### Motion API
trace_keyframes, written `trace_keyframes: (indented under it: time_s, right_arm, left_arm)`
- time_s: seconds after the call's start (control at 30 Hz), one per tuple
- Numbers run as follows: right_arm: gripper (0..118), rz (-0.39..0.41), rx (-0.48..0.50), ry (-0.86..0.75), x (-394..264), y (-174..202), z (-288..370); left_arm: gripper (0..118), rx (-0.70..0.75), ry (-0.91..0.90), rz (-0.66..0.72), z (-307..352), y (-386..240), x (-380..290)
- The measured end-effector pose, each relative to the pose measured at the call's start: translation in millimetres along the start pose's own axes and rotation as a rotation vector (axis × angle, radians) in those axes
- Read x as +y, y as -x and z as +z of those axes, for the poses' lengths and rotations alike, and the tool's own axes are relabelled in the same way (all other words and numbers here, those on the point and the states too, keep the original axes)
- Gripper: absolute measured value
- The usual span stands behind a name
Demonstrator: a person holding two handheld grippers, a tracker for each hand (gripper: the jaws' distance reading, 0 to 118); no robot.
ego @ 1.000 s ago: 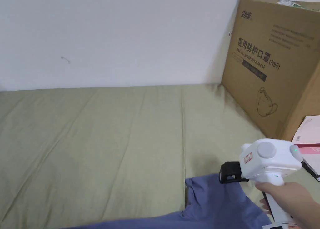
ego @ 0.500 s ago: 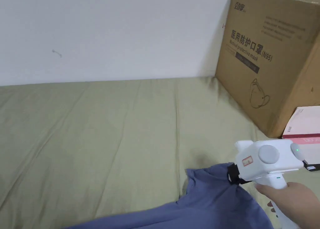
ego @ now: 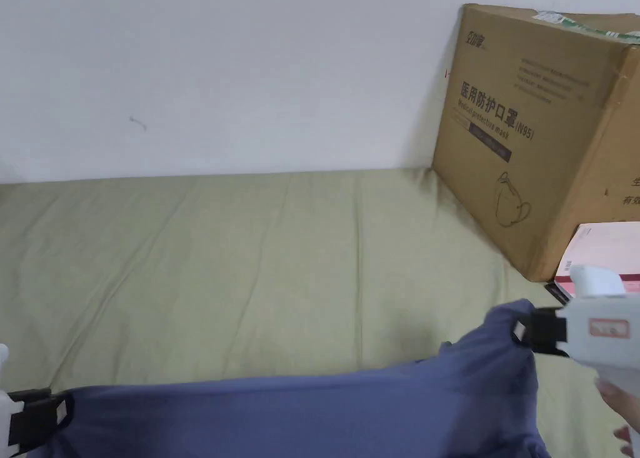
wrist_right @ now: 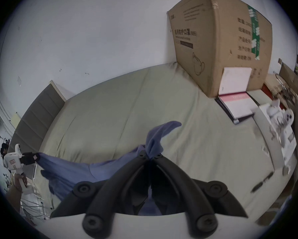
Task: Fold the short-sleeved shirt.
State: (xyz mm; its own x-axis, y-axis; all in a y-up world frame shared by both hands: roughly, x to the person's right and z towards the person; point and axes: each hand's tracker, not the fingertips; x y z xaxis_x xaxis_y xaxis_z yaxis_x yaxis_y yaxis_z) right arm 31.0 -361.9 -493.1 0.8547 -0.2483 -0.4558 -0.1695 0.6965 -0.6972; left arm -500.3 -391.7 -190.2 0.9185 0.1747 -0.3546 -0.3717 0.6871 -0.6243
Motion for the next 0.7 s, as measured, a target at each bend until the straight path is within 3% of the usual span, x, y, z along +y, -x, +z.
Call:
trace_keyframes:
  time_s: [0.1, 0.17, 0.23, 0.33, 0.43, 0.5, 0.53, 0.57, 0.6, 0.63, 0.67, 0.7]
  right_arm:
    - [0, -0.042, -0.002, 0.066, -50.0, -19.0, 24.0]
    - [0, -0.047, -0.053, 0.156, -87.7, -17.7, 38.2]
    - [0, -0.074, -0.041, 0.269, -120.9, -25.4, 34.6]
    - [0, -0.028, -0.106, 0.375, -153.4, -36.1, 8.2]
    - [0, -0.034, -0.117, 0.380, -164.4, -40.6, -16.0]
    - [10, -0.062, -0.121, 0.378, -164.0, -39.6, -22.5]
    - [28, -0.089, -0.129, 0.369, -162.4, -39.1, -21.7]
    - [28, -0.115, -0.121, 0.357, -160.0, -39.1, -18.6]
    - [35, -0.155, -0.089, 0.368, -155.2, -39.9, -15.3]
    - [51, -0.182, -0.067, 0.391, -150.3, -39.4, -12.1]
    - [80, -0.199, -0.060, 0.408, -145.7, -37.4, -7.9]
    - [92, -0.196, -0.063, 0.398, -141.0, -33.2, 2.7]
  left_arm:
    - [2, -0.011, 0.063, 0.000, 8.0, 5.6, -27.3]
    - [2, 0.025, 0.120, 0.020, 5.9, 9.7, -50.9]
    - [2, -0.001, 0.195, 0.029, 2.1, 11.6, -73.8]
    - [2, 0.016, 0.284, -0.012, -7.4, 9.5, -101.7]
    - [2, 0.067, 0.372, -0.062, -24.3, 5.2, -120.9]
    - [8, 0.071, 0.362, -0.072, -28.9, 0.8, -125.3]
    - [20, 0.083, 0.348, -0.072, -31.9, 4.5, -123.8]
    - [20, 0.086, 0.346, -0.064, -30.4, 3.4, -121.4]
    - [27, 0.064, 0.341, -0.029, -26.8, 4.1, -117.4]
    - [46, 0.018, 0.334, 0.029, -22.7, 6.1, -113.7]
    - [94, -0.020, 0.347, 0.080, -16.3, 6.9, -108.9]
    - [114, -0.041, 0.355, 0.119, -10.5, 7.4, -105.0]
